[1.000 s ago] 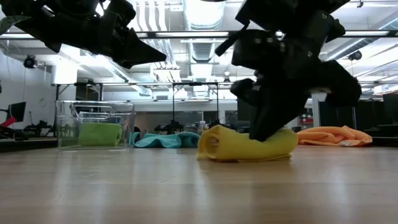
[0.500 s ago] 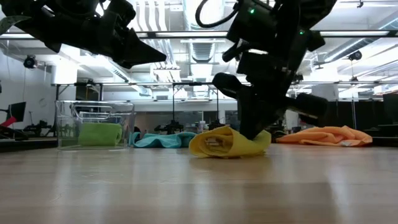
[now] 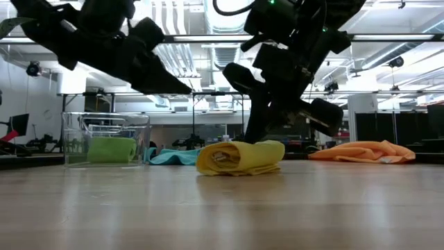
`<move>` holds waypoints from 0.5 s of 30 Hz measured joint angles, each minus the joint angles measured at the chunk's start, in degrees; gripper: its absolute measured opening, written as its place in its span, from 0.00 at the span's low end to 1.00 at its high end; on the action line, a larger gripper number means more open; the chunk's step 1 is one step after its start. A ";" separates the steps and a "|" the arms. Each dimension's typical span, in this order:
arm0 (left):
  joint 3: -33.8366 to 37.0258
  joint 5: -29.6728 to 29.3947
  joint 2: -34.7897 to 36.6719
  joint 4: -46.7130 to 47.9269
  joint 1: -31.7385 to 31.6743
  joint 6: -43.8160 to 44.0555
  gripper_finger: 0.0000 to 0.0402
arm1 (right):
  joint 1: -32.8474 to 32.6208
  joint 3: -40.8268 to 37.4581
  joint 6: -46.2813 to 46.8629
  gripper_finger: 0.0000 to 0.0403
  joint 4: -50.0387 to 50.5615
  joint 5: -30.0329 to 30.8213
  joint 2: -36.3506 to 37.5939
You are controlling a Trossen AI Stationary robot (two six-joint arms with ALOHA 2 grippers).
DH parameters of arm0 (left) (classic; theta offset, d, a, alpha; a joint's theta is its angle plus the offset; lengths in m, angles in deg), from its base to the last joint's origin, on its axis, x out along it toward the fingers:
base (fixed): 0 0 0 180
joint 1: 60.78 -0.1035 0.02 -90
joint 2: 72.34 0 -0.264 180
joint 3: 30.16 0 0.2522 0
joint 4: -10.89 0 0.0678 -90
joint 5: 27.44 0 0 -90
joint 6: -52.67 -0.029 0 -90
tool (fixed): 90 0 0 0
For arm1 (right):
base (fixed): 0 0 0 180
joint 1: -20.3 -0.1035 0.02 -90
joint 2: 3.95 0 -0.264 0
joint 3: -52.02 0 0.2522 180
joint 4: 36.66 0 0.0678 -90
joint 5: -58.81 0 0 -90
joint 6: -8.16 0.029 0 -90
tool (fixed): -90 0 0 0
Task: Roll microfiber towels into tight, uniform cylinder then place into a basket
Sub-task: Roll the yellow microfiber towel, then put the rolled yellow microfiber towel into the transparent bin
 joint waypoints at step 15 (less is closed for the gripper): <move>-3.42 0.06 -5.00 0.38 -0.02 -0.07 0.00 | -2.92 -0.58 16.53 0.02 3.41 1.72 8.22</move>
